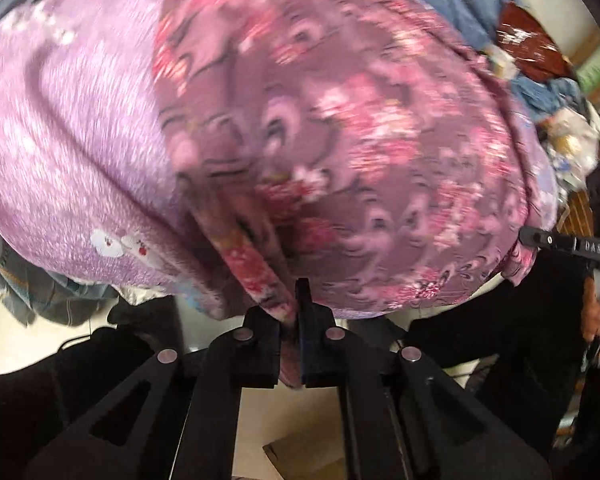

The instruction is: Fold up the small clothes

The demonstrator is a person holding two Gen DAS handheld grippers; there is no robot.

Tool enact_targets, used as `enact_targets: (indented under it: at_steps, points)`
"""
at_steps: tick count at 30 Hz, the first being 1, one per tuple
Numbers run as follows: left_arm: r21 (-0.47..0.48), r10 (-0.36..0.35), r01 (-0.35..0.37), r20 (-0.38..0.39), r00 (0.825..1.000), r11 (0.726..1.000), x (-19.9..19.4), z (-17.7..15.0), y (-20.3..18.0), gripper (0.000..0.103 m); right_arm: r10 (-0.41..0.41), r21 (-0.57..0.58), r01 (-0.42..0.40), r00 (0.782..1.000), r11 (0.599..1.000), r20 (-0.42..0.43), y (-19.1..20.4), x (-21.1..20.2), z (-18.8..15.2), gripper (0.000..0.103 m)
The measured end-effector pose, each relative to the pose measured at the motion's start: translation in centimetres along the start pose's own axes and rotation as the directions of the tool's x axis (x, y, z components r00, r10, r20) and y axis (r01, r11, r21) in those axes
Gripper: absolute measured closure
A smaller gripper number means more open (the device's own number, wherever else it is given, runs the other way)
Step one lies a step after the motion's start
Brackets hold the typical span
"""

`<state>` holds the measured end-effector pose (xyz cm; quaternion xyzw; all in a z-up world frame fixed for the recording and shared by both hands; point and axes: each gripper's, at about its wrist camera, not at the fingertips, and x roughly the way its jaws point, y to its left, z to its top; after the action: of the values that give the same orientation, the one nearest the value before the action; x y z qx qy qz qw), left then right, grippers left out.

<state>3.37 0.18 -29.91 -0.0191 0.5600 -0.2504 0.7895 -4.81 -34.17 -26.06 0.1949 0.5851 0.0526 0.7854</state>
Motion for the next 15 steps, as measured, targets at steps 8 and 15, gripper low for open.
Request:
enact_targets:
  at_steps: [8,15]
  points:
    - [-0.035,-0.140,0.142,0.042,0.989,0.989,-2.3,1.6,-0.5,0.100,0.060,-0.008,-0.060,0.998,0.998,-0.028,-0.6,-3.4,1.2,0.089]
    - [-0.084,-0.041,0.042,0.010,0.999,0.996,-1.2,2.1,-0.2,0.096,0.098,-0.005,-0.099,0.995,0.995,-0.013,-0.5,-3.9,1.8,0.092]
